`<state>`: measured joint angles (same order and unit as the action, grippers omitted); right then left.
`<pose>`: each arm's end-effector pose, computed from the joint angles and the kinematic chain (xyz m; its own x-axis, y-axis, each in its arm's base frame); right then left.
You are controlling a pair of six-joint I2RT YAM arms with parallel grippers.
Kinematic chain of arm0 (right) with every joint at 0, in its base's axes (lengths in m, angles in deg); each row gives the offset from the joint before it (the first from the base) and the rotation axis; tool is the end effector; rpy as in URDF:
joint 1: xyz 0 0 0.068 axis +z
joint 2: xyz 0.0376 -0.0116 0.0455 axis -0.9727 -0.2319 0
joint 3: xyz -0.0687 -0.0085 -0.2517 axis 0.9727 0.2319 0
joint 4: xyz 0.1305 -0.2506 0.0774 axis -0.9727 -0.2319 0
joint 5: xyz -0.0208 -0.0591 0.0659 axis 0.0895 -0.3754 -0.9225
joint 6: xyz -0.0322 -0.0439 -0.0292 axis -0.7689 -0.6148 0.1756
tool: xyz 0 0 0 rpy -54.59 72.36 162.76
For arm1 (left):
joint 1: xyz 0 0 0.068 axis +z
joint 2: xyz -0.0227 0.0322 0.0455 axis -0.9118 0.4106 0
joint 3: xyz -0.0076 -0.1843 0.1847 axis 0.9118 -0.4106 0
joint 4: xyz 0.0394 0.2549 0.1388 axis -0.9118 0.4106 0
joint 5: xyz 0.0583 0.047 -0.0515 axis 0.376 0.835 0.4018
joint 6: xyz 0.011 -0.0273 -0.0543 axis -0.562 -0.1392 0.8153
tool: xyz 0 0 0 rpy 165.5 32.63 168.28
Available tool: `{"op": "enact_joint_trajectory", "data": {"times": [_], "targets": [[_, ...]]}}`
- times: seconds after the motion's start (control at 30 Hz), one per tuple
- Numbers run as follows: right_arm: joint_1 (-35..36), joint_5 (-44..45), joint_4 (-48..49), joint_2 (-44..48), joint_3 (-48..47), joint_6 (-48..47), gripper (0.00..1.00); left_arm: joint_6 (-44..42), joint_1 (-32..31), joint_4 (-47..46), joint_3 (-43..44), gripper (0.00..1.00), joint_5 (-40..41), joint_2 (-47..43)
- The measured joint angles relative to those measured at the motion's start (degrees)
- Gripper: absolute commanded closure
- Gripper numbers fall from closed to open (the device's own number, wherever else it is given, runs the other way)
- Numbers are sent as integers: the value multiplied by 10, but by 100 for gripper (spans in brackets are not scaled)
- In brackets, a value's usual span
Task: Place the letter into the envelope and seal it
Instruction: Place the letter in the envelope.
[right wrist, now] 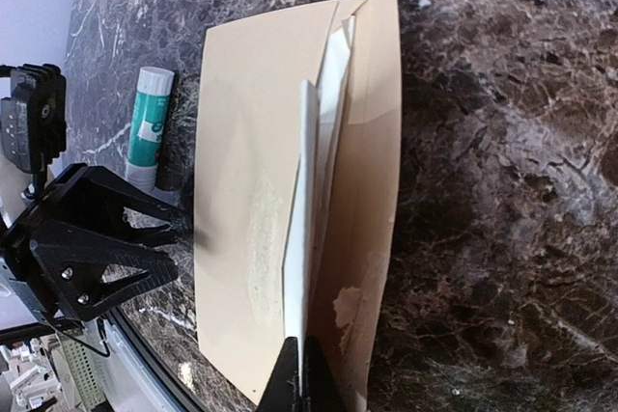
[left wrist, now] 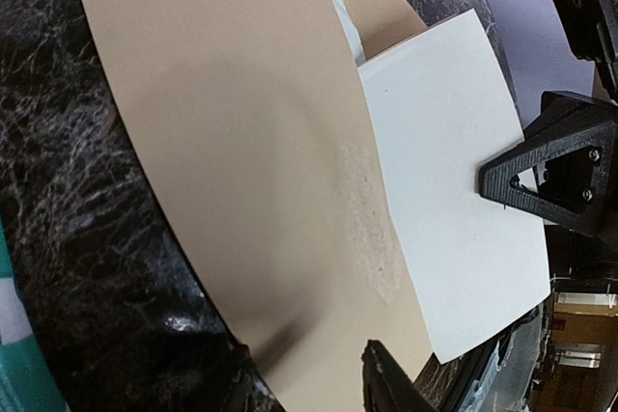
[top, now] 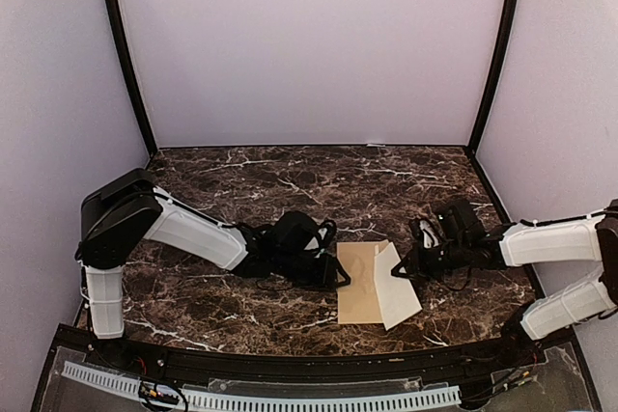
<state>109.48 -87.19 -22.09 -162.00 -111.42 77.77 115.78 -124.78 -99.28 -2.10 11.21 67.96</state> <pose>0.2064 0.1563 0.1034 -0.9589 0.1177 -0.2581 -0.0891 0.7390 0.6678 0.2141 -0.3813 0.0834 -0.9064 0.1135 -0.4068 0.3907 0.5910 -0.7057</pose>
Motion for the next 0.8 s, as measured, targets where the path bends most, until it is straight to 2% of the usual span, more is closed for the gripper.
{"op": "enact_joint_trajectory", "data": {"times": [0.2, 0.3, 0.43, 0.8], "targets": [[0, -6, 45, -4, 0, -7, 100, -8, 0, 1, 1, 61, 5, 0], [0, -10, 66, -7, 0, -8, 100, -8, 0, 0, 2, 49, 4, 0], [-1, -25, 108, -2, 22, -8, 100, -5, 0, -3, 6, 41, 8, 0], [-7, -53, 179, 72, 101, -5, 100, 15, 8, -18, -10, 37, 16, -11]]}}
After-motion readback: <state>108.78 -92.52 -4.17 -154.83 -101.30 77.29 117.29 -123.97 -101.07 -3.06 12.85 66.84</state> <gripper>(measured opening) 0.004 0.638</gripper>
